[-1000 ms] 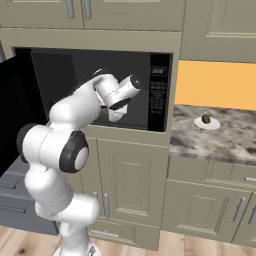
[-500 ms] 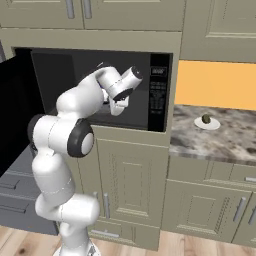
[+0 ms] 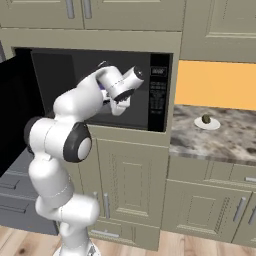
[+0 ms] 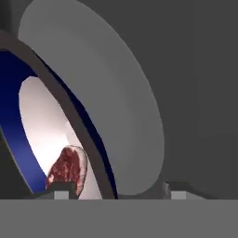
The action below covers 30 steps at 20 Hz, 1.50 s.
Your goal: Remove the kiwi from the bowl and place it on the small plate. Then place the bowl with only the steak in the microwave, close the door, and press the start button to microwave the steak.
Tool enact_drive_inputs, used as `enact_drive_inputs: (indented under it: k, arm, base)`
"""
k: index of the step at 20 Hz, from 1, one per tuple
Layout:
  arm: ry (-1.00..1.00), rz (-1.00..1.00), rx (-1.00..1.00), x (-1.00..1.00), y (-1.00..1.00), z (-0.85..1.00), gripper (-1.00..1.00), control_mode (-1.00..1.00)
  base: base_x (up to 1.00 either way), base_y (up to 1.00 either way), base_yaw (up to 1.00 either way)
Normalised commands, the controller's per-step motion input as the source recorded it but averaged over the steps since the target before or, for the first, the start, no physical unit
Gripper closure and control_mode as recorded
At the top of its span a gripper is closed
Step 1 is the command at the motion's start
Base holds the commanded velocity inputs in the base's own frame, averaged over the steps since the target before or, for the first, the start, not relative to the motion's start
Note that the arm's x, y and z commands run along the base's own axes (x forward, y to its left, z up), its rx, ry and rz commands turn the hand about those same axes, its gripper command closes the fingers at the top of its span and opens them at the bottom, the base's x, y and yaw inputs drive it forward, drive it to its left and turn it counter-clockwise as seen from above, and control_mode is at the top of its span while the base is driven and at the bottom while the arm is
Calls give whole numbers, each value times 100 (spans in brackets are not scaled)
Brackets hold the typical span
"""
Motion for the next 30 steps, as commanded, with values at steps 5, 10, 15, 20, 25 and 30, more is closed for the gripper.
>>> enact_drive_inputs:
  k: [5,10,15,20,25,30]
  arm:
    - [-22,0,0,-94,0,45,-100,-100]
    - [-19,0,-6,-100,0,38,-100,-100]
    - [-9,0,-24,-71,0,-2,-100,-100]
    - [-16,10,-17,-64,-1,10,-100,-100]
    - [-34,26,-39,-100,0,35,-100,-100]
    - [-26,28,-48,-100,0,29,-100,-100]
  base:
    - [0,0,0]
    - [0,0,0]
    - [0,0,0]
    - [0,0,0]
    - [0,0,0]
    - [0,0,0]
